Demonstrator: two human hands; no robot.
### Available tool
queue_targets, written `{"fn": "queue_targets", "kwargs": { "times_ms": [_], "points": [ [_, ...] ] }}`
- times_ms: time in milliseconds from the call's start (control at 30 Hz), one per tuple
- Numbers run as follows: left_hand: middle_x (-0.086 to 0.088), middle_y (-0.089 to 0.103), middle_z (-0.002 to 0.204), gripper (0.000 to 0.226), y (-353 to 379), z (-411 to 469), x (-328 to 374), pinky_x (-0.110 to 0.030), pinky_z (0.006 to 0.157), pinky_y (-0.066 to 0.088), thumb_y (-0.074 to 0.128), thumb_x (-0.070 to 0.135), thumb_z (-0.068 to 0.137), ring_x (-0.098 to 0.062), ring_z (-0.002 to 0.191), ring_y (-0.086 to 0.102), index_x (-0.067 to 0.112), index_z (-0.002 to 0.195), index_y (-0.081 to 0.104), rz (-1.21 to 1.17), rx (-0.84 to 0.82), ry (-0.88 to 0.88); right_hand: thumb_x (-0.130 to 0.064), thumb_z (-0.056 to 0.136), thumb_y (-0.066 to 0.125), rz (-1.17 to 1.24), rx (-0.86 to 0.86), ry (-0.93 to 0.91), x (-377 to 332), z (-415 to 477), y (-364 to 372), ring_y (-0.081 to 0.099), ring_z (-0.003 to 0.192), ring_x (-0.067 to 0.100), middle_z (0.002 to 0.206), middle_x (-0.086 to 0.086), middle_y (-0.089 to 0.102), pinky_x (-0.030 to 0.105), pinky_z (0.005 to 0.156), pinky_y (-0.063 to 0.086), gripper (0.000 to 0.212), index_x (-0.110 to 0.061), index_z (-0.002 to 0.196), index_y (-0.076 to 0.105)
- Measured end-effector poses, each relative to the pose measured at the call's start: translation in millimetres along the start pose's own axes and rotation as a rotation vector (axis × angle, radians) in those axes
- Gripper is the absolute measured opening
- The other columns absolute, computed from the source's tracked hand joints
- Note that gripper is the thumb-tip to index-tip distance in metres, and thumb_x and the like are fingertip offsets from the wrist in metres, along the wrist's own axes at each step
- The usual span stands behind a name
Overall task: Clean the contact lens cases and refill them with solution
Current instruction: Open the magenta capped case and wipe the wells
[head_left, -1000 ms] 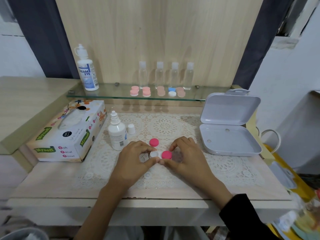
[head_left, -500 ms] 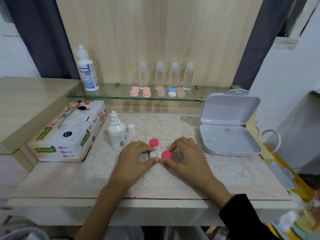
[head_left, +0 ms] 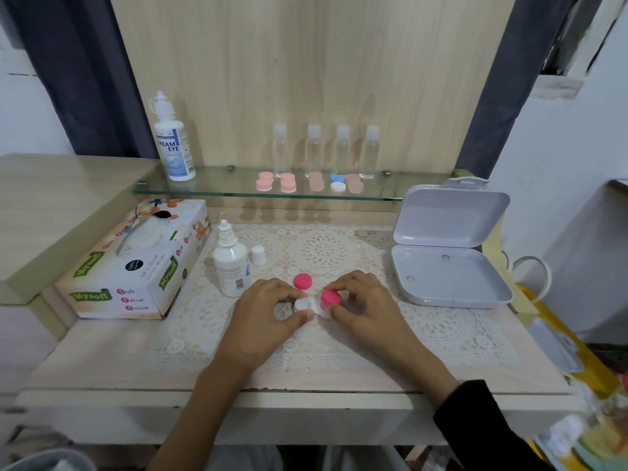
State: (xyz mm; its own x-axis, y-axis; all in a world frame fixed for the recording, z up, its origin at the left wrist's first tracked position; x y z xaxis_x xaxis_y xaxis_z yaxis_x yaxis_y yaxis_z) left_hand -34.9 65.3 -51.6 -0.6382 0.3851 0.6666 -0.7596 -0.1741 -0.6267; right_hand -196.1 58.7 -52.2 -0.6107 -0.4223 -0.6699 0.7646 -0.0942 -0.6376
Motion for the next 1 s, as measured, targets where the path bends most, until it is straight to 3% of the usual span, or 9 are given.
{"fn": "queue_targets", "kwargs": {
  "times_ms": [133, 300, 467, 633, 767, 900, 1000],
  "points": [
    [0.016, 0.065, 0.087, 0.035, 0, 0, 0, -0.027, 0.081, 0.046, 0.068, 0.049, 0.068, -0.003, 0.09, 0.056, 0.026, 0.093, 0.074, -0.006, -0.001, -0.002, -0.025, 0.084, 0.064, 0.038, 0.037, 0.102, 7, 6, -4, 0.05, 0.086, 0.003, 0.093, -0.013, 0.056, 0.022, 0.071, 0.038, 0.011, -0.024, 0.095, 0.069],
    [0.017, 0.065, 0.087, 0.041, 0, -1, -1, -0.025, 0.08, 0.046, 0.062, 0.059, 0.066, -0.003, 0.089, 0.057, 0.029, 0.092, 0.073, -0.018, -0.009, -0.006, -0.029, 0.093, 0.056, -0.119, -0.055, 0.163, 11, 24, -2, 0.052, 0.095, 0.01, 0.104, -0.004, 0.056, 0.027, 0.08, 0.043, 0.024, -0.018, 0.111, 0.067],
    [0.016, 0.065, 0.088, 0.028, 0, -1, -1, -0.028, 0.081, 0.047, 0.075, 0.044, 0.071, -0.004, 0.09, 0.057, 0.026, 0.092, 0.073, -0.018, -0.003, 0.003, -0.027, 0.092, 0.059, -0.237, -0.1, 0.18, 11, 36, -1, 0.051, 0.087, 0.011, 0.102, -0.003, 0.051, 0.025, 0.069, 0.036, 0.026, -0.021, 0.117, 0.064],
    [0.017, 0.065, 0.088, 0.046, 0, -1, -1, -0.023, 0.082, 0.046, 0.058, 0.063, 0.064, -0.002, 0.09, 0.057, 0.029, 0.091, 0.073, -0.013, -0.009, -0.011, -0.028, 0.093, 0.06, -0.298, -0.121, 0.168, 13, 38, 2, 0.049, 0.086, 0.012, 0.1, -0.001, 0.052, 0.027, 0.069, 0.035, 0.024, -0.022, 0.115, 0.067],
    [0.018, 0.065, 0.088, 0.044, 0, 0, 0, -0.022, 0.082, 0.045, 0.06, 0.063, 0.065, -0.001, 0.091, 0.056, 0.03, 0.091, 0.072, -0.007, -0.008, -0.012, -0.025, 0.096, 0.055, -0.186, -0.118, 0.133, 9, 31, -2, 0.05, 0.085, 0.009, 0.105, 0.001, 0.057, 0.028, 0.078, 0.041, 0.031, -0.021, 0.126, 0.06],
    [0.015, 0.066, 0.089, 0.028, -1, -1, 1, -0.026, 0.082, 0.047, 0.076, 0.045, 0.071, -0.003, 0.091, 0.057, 0.028, 0.093, 0.073, 0.005, -0.003, 0.003, -0.026, 0.09, 0.065, 0.105, -0.047, 0.084, 5, 11, -7, 0.05, 0.08, 0.002, 0.095, -0.005, 0.058, 0.016, 0.071, 0.036, 0.018, -0.024, 0.108, 0.07],
    [0.015, 0.065, 0.089, 0.035, -2, -1, 3, -0.025, 0.082, 0.047, 0.068, 0.051, 0.068, -0.002, 0.091, 0.056, 0.027, 0.094, 0.073, 0.02, 0.003, 0.002, -0.04, 0.076, 0.077, 0.137, -0.066, 0.067, 7, 0, -5, 0.048, 0.087, 0.0, 0.094, -0.009, 0.056, 0.011, 0.073, 0.034, 0.035, -0.024, 0.107, 0.071]
  ]
}}
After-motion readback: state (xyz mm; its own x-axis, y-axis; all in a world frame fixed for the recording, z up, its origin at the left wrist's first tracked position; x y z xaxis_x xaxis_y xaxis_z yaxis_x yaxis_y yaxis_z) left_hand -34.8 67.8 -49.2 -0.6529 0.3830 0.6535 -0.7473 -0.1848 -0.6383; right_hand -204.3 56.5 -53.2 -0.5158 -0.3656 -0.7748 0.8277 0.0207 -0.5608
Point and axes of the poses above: each hand's wrist, its own z-axis towards the middle knuckle, its own y-axis out of the palm, x = y × z, the point moved 9 cm from there along z, towards the middle knuckle
